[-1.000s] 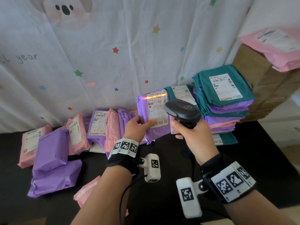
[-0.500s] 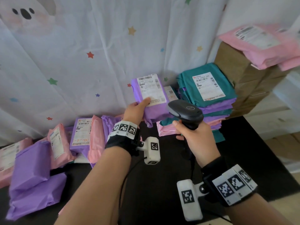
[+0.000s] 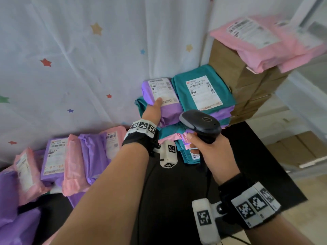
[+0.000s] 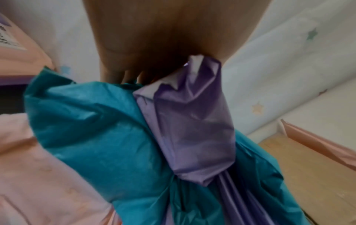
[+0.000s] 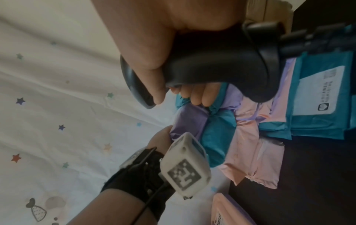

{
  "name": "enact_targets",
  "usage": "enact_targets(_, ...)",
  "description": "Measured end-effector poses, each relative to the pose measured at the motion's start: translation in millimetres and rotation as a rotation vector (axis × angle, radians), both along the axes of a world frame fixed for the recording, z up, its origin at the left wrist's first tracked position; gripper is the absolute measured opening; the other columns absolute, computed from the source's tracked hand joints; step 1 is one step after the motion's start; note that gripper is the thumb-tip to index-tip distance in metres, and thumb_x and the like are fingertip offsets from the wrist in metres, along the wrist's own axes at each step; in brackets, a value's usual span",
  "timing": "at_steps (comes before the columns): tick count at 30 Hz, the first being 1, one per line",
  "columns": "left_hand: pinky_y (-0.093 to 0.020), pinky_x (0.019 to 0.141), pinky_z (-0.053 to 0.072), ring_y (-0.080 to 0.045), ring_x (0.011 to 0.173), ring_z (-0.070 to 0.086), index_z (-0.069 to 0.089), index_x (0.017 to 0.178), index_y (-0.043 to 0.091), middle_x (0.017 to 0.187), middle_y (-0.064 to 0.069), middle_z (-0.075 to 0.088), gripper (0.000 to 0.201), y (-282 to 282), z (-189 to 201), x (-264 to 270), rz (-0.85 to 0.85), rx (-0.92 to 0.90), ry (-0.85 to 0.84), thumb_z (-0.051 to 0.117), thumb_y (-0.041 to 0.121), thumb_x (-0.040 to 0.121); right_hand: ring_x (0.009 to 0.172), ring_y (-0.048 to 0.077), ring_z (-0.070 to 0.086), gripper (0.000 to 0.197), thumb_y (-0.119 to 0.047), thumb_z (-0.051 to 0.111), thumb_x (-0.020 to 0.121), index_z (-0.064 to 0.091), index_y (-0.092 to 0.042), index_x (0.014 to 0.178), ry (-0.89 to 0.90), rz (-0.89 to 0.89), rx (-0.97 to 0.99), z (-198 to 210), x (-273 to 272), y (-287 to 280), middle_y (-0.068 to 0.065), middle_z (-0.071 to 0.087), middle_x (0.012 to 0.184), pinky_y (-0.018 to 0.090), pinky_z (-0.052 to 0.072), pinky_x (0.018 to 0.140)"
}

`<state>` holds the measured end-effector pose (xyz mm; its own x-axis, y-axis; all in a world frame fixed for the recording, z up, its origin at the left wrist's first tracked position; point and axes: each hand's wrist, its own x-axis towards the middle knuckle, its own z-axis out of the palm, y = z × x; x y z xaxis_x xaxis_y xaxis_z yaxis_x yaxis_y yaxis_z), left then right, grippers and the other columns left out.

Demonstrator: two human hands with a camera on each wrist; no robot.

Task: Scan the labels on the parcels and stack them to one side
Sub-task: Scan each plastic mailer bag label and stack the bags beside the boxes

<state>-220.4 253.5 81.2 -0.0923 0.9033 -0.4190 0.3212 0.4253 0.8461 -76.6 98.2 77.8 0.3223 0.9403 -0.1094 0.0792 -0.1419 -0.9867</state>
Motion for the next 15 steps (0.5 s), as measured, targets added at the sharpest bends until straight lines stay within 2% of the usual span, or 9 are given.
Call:
enact_targets(2, -0.032, 0.091, 0.046, -0.028, 0.099, 0.062, 0.053, 0.128, 0.005, 0.114, -0.014, 0.064, 0.055, 7, 2, 5, -0.034, -0.005, 0.027, 0.038, 0.048, 0.098, 0.085, 0.007, 0.073, 0.018, -0.029, 0.080, 0.081, 0.066, -0.033, 0.092, 0.008, 0.002, -0.016, -2, 4, 2, 0.000, 0.075, 0.092, 0.030, 0.059, 0.074)
enact_targets(4, -0.031, 0.080, 0.049, -0.025, 0.080, 0.063, 0.054, 0.124, 0.004, 0.100, -0.013, 0.067, 0.055, 10, 4, 5, -0.062, -0.022, 0.050, 0.038, 0.049, 0.097, 0.081, 0.005, 0.073, 0.017, -0.029, 0.080, 0.080, 0.065, -0.035, 0.086, 0.017, -0.009, -0.043, -3, 7, 6, -0.003, 0.074, 0.085, 0.027, 0.059, 0.071)
enact_targets(5, -0.032, 0.081, 0.050, -0.025, 0.079, 0.062, 0.054, 0.124, 0.003, 0.100, -0.014, 0.067, 0.056, 10, 3, 5, -0.069, -0.025, 0.049, 0.038, 0.049, 0.097, 0.079, 0.005, 0.073, 0.016, -0.029, 0.080, 0.081, 0.065, -0.034, 0.085, 0.021, -0.013, -0.052, -3, 8, 7, -0.004, 0.074, 0.083, 0.027, 0.059, 0.070)
enact_targets(7, -0.035, 0.091, 0.048, -0.028, 0.088, 0.061, 0.053, 0.125, 0.001, 0.113, -0.019, 0.065, 0.057, 11, 0, 3, -0.077, -0.019, 0.049, 0.039, 0.050, 0.097, 0.079, 0.005, 0.073, 0.015, -0.027, 0.079, 0.081, 0.066, -0.031, 0.086, 0.028, -0.004, -0.057, -2, 10, 9, -0.002, 0.075, 0.083, 0.028, 0.060, 0.073)
enact_targets(8, -0.036, 0.092, 0.046, -0.030, 0.092, 0.061, 0.053, 0.125, 0.001, 0.116, -0.020, 0.064, 0.058, 11, -1, 3, -0.075, -0.017, 0.052, 0.039, 0.050, 0.097, 0.079, 0.006, 0.073, 0.014, -0.027, 0.079, 0.081, 0.067, -0.030, 0.087, 0.028, 0.000, -0.058, -2, 11, 9, -0.001, 0.075, 0.084, 0.030, 0.061, 0.074)
enact_targets(9, -0.036, 0.091, 0.046, -0.031, 0.093, 0.062, 0.053, 0.125, 0.002, 0.114, -0.019, 0.064, 0.058, 11, -2, 3, -0.069, -0.016, 0.050, 0.039, 0.050, 0.097, 0.079, 0.007, 0.073, 0.014, -0.027, 0.079, 0.081, 0.067, -0.029, 0.087, 0.028, 0.003, -0.061, -2, 12, 10, 0.000, 0.075, 0.084, 0.032, 0.061, 0.075)
enact_targets(12, -0.033, 0.085, 0.045, -0.027, 0.083, 0.060, 0.054, 0.124, 0.003, 0.099, -0.011, 0.062, 0.061, 7, -2, 2, -0.060, -0.018, 0.042, 0.038, 0.054, 0.096, 0.084, 0.011, 0.074, 0.017, -0.028, 0.080, 0.081, 0.067, -0.026, 0.092, 0.027, 0.010, -0.088, 1, 13, 10, 0.002, 0.075, 0.089, 0.039, 0.060, 0.081)
enact_targets(15, -0.037, 0.096, 0.044, -0.029, 0.095, 0.061, 0.056, 0.124, 0.006, 0.104, -0.013, 0.065, 0.070, 4, -6, -1, -0.091, -0.003, 0.102, 0.030, 0.063, 0.093, 0.085, 0.014, 0.073, 0.020, -0.027, 0.079, 0.082, 0.068, -0.021, 0.097, 0.018, 0.017, -0.101, 4, 14, 9, 0.005, 0.075, 0.091, 0.040, 0.060, 0.083)
